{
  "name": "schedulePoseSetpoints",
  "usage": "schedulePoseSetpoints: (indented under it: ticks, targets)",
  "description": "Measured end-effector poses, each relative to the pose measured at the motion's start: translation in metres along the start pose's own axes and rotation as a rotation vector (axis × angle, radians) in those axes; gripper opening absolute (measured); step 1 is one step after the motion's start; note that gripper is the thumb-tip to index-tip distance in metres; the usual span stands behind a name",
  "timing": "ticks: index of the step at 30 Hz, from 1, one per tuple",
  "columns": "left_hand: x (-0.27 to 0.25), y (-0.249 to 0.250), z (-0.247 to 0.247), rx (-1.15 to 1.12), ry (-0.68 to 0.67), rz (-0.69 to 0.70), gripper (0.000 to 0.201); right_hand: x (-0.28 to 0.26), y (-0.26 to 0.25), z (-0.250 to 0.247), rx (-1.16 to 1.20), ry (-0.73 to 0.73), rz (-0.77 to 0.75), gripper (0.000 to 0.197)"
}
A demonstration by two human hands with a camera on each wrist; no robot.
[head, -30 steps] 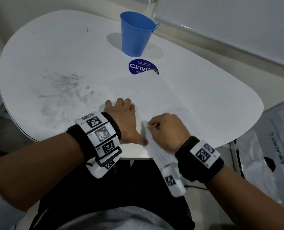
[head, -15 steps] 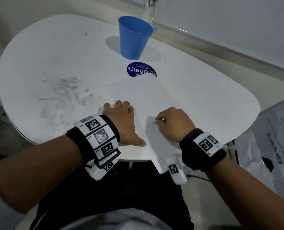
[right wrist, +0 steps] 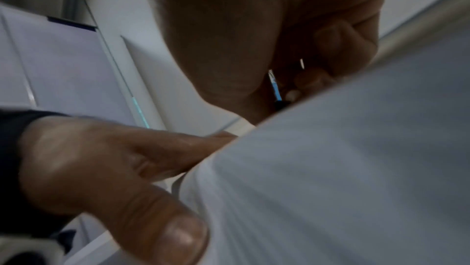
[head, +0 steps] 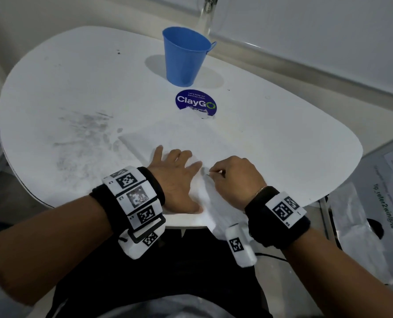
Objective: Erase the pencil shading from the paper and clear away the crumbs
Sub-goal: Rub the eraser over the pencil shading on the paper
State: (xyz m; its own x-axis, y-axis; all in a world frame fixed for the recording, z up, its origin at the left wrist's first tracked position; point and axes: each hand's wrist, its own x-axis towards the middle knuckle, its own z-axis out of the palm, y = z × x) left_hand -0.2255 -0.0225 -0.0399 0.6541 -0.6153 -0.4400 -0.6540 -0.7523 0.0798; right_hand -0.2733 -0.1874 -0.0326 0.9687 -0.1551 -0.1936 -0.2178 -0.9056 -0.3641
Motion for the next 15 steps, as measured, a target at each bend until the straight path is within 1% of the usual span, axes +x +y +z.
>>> schedulePoseSetpoints:
  ticks: [3,6,8,10,12,15]
  targets:
    - [-0.001,0.000,-0.001,-0.014,-0.030,-0.004,0.103,-0.002,0.000,0.000,0.004,0.014,0.019,0.022]
    - [-0.002,0.002,-0.005,-0.027,-0.043,-0.016,0.105,-0.004,0.003,-0.001,0.032,0.012,0.025,0.021]
    - [-0.002,0.003,-0.006,-0.030,-0.028,-0.017,0.103,-0.004,0.003,0.000,0.031,0.009,0.023,0.021]
    - [-0.002,0.003,-0.004,-0.031,0.015,-0.009,0.096,-0.007,0.002,0.000,0.033,0.017,0.023,0.021]
    - [-0.001,0.002,-0.001,-0.033,0.056,0.015,0.091,-0.014,-0.002,0.003,0.012,0.007,-0.003,0.022]
    - [0.000,0.001,0.002,-0.050,0.072,0.039,0.085,-0.028,-0.014,0.006,-0.062,-0.079,-0.092,0.024]
